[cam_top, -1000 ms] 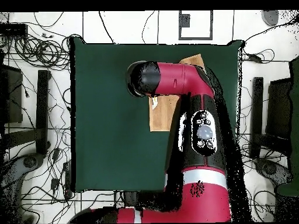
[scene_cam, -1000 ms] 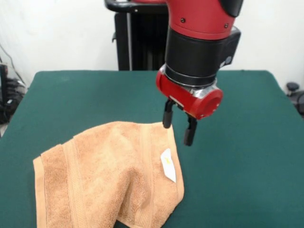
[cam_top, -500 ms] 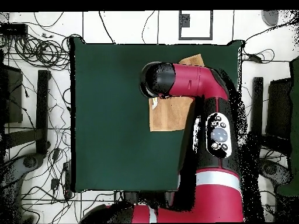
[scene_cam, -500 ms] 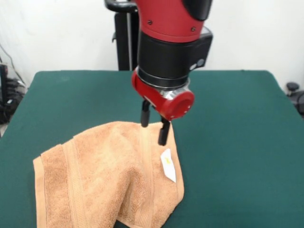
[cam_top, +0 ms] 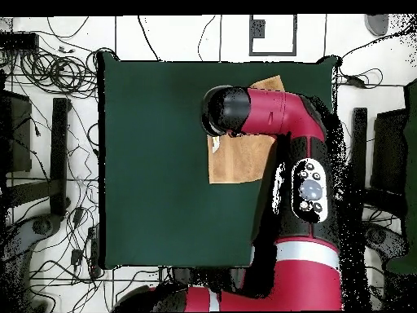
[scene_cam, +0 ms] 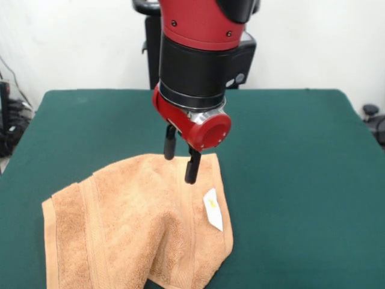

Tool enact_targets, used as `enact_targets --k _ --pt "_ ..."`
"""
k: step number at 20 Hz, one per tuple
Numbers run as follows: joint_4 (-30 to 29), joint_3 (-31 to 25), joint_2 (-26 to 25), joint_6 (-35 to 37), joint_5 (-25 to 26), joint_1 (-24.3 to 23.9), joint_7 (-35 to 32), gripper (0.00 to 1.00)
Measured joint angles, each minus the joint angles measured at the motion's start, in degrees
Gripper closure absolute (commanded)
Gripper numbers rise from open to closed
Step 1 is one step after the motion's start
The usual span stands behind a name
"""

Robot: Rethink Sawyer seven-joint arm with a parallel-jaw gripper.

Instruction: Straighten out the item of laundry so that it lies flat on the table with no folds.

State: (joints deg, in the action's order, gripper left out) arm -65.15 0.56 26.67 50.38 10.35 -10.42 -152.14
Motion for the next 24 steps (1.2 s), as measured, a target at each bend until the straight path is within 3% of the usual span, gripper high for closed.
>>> enact_targets --k 14,24 --pt "0.12 1.34 0.05 0.01 1.63 -0.14 0.00 0.00" --pt "0.13 1.43 0.09 0.01 2.00 -2.83 0.00 0.00"
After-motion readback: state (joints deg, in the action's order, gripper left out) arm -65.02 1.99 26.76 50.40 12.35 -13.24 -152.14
